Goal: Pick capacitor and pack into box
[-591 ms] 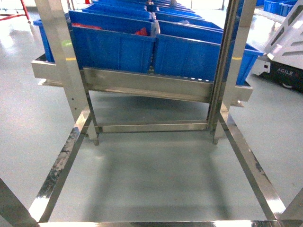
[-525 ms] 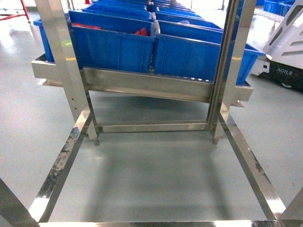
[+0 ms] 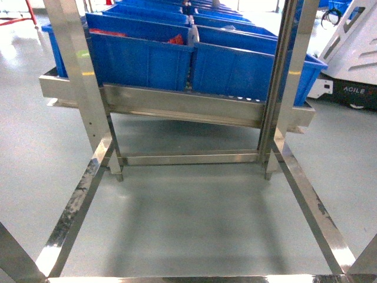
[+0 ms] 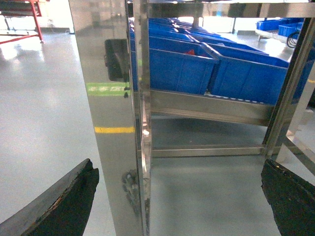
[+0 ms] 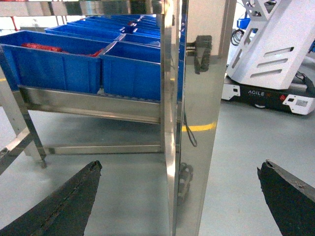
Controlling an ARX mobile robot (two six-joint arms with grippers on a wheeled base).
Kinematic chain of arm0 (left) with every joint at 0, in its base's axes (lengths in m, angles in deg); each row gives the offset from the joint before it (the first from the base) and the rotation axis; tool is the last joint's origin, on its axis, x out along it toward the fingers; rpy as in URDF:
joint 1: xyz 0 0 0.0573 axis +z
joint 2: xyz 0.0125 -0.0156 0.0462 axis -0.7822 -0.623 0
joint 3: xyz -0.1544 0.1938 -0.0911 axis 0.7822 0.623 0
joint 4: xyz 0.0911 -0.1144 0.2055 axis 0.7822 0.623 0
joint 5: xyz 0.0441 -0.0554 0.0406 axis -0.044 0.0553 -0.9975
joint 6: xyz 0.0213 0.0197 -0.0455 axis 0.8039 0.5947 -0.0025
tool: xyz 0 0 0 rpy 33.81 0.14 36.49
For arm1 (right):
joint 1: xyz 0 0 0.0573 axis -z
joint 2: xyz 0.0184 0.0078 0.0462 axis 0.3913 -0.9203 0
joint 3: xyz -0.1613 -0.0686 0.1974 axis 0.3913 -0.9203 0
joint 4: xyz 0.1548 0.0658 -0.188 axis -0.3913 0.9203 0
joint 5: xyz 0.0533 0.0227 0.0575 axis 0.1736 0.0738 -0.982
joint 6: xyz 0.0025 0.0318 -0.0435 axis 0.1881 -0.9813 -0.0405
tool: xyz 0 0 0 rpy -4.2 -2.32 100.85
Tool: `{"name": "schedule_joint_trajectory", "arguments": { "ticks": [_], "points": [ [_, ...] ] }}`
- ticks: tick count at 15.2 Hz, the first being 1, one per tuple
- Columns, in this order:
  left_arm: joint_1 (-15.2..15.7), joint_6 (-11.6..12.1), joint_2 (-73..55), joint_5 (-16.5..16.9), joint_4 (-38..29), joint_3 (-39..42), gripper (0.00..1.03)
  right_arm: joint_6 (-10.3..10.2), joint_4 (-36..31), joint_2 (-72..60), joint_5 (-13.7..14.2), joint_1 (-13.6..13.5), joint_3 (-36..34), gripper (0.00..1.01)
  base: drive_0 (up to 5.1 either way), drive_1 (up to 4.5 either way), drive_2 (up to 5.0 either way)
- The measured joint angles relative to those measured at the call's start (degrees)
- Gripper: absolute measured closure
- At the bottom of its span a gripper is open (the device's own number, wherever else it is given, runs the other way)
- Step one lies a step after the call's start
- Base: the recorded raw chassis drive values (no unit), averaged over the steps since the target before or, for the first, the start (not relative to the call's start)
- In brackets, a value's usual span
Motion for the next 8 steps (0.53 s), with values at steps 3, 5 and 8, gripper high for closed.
{"name": "schedule_joint_trajectory", "arguments": {
  "ticks": [3, 5, 8],
  "points": [
    [0.0, 0.0, 0.0, 0.0, 0.0, 0.0, 0.05, 0.0, 0.0, 0.0, 0.0, 0.0, 0.0, 0.03, 0.0, 0.0, 0.0],
    [0.0, 0.0, 0.0, 0.0, 0.0, 0.0, 0.05, 0.0, 0.0, 0.0, 0.0, 0.0, 0.0, 0.03, 0.0, 0.0, 0.0],
    [0.0, 0.0, 0.0, 0.0, 0.0, 0.0, 0.05, 0.0, 0.0, 0.0, 0.0, 0.0, 0.0, 0.03, 0.0, 0.0, 0.0]
  ]
}}
